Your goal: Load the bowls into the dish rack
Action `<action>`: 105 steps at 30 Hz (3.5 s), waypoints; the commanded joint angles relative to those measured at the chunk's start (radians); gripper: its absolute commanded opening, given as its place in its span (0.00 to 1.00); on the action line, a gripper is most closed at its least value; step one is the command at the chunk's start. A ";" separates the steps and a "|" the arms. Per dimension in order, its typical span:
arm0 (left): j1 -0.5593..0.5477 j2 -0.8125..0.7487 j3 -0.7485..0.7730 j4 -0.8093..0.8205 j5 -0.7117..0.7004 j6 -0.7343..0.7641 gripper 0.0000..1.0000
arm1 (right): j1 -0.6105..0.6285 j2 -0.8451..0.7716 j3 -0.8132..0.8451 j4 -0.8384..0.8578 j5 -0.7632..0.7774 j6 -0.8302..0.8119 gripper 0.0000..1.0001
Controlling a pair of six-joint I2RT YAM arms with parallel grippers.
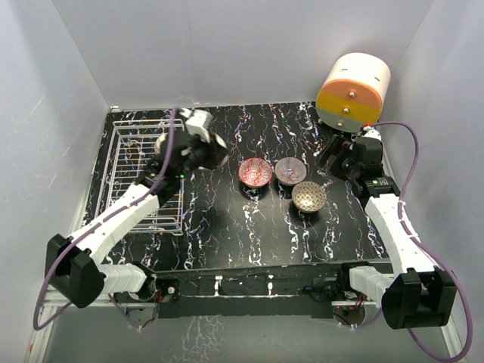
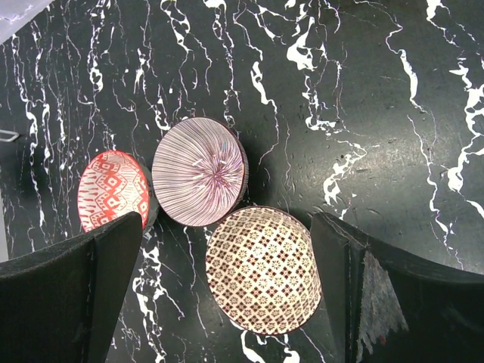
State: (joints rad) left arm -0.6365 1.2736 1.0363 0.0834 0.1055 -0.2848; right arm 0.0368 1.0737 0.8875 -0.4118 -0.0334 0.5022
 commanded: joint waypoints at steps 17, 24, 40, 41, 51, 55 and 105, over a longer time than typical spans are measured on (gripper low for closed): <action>0.875 0.020 -0.211 0.746 0.491 -0.749 0.00 | -0.006 -0.030 0.004 0.054 -0.085 0.018 0.96; 0.952 0.235 -0.326 1.260 0.493 -1.067 0.00 | -0.005 -0.026 0.008 0.053 -0.096 0.018 0.96; 1.029 0.397 -0.360 1.228 0.457 -1.150 0.00 | -0.006 -0.002 0.011 0.057 -0.080 0.014 0.96; 1.032 0.402 -0.357 1.205 0.460 -1.144 0.00 | -0.005 -0.001 0.009 0.056 -0.080 0.015 0.96; 1.038 0.513 -0.343 1.240 0.481 -1.224 0.00 | -0.005 0.003 0.002 0.059 -0.072 0.018 0.96; 1.038 0.571 -0.355 1.310 0.486 -1.268 0.00 | -0.006 0.004 0.002 0.061 -0.070 0.016 0.96; 1.048 0.468 -0.355 0.920 0.469 -1.136 0.00 | -0.005 0.017 -0.007 0.071 -0.063 0.022 0.96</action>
State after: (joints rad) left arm 0.4152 1.7996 0.6662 1.1713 0.5728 -1.5349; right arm 0.0364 1.0950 0.8783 -0.3916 -0.1108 0.5251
